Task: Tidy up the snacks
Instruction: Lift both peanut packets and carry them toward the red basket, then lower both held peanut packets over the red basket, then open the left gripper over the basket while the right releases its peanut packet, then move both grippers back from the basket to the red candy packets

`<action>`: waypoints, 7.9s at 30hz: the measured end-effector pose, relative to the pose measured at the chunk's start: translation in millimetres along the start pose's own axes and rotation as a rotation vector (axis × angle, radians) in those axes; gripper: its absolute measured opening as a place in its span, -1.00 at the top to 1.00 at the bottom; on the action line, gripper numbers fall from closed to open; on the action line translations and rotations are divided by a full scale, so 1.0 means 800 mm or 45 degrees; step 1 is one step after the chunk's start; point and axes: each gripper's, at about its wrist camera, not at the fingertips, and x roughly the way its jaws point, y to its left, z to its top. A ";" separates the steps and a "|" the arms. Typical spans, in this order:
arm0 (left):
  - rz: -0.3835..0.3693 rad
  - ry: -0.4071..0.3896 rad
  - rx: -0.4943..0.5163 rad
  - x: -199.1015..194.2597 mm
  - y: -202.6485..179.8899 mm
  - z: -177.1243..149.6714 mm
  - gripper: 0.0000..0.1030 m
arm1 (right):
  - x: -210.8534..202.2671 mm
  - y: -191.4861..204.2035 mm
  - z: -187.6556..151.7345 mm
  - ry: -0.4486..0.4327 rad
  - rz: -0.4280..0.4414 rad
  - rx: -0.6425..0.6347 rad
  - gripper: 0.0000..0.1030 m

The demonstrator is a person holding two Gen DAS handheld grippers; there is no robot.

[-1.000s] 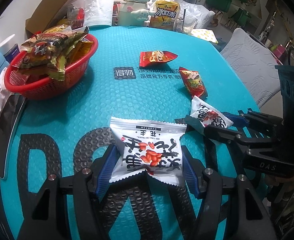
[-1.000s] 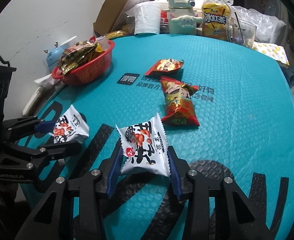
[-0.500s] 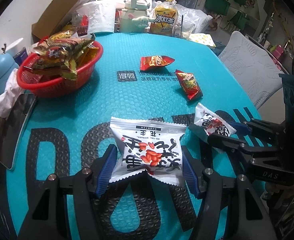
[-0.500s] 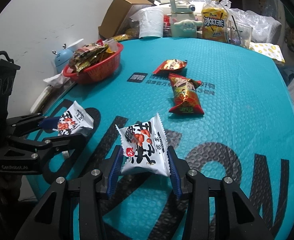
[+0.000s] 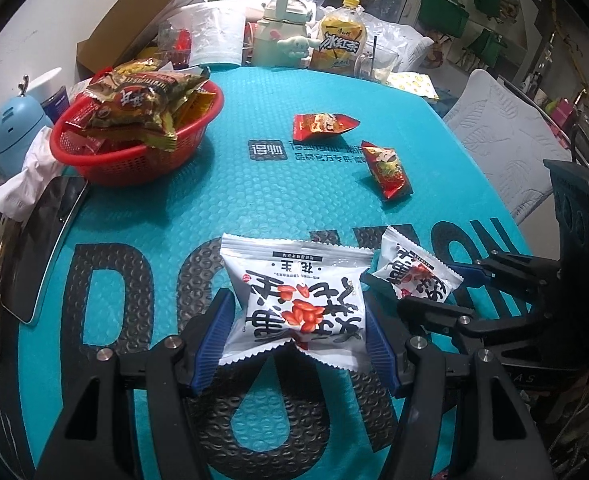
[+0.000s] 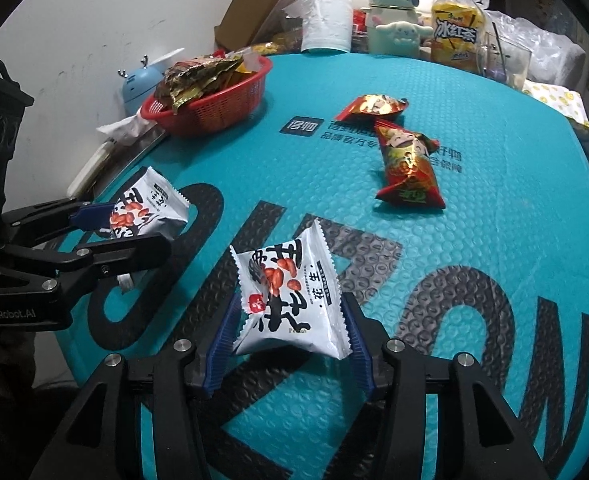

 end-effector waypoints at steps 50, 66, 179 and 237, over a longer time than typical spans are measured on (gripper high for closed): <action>0.094 -0.291 -0.074 -0.099 0.072 0.063 -0.20 | -0.052 0.070 0.110 -0.274 0.072 -0.199 0.23; 0.177 -0.372 -0.062 -0.098 0.114 0.126 -0.20 | -0.033 0.078 0.196 -0.338 0.082 -0.275 0.23; 0.200 -0.211 -0.202 -0.040 0.194 0.166 -0.22 | 0.090 0.105 0.285 -0.152 0.229 -0.398 -0.04; -0.038 -0.223 0.235 -0.067 -0.077 0.109 -0.22 | -0.129 -0.028 0.082 -0.406 -0.132 0.003 -0.09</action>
